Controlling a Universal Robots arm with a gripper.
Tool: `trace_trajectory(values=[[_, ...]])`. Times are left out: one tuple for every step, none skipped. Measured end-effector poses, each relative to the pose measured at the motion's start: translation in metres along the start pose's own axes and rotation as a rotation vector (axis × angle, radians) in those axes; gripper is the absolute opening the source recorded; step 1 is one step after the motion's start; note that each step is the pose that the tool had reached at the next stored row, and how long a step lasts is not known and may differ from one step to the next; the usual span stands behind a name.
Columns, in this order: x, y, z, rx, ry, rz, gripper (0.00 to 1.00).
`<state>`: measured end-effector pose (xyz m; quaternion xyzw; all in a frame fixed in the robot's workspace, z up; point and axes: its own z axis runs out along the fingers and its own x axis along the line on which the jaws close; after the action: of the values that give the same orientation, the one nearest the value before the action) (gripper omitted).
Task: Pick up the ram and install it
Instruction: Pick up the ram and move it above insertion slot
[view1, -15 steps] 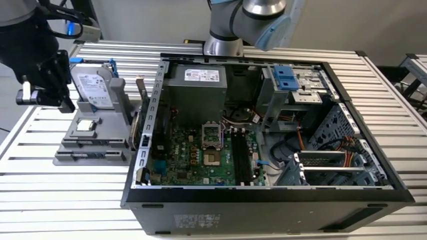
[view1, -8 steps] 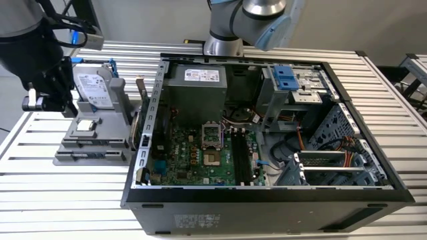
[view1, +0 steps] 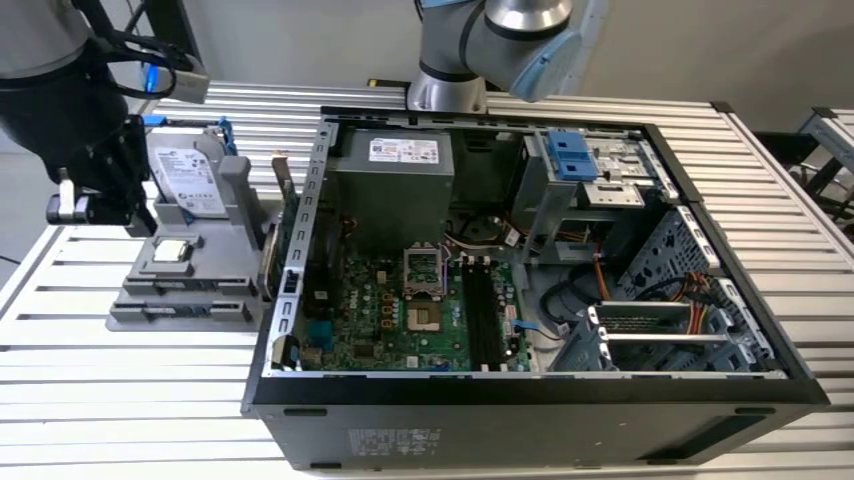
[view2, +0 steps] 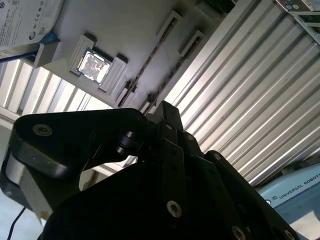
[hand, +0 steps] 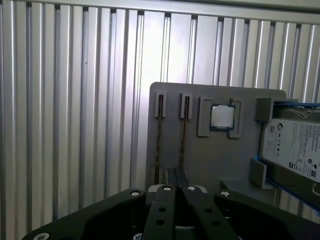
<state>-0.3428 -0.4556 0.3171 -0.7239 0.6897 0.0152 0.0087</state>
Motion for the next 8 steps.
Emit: trace_trajectory(values=[[0.0000,0.0000,0.0000,0.0000,-0.0002,0.000,0.00],[0.0000,0.0000,0.0000,0.0000,-0.0002,0.000,0.00],[0.0000,0.0000,0.0000,0.0001,-0.0003,0.000,1.00],[0.0000,0.0000,0.0000,0.0000,0.0000,0.000,1.00],[0.0000,0.0000,0.0000,0.0000,0.0002,0.000,1.00],[0.0001,0.0000,0.0000,-0.0001,0.0004,0.000,1.00],[0.0001,0.0000,0.0000,0.0000,0.0006,0.000,1.00],[0.0001,0.0000,0.0001,0.0000,0.0006,0.000,1.00]])
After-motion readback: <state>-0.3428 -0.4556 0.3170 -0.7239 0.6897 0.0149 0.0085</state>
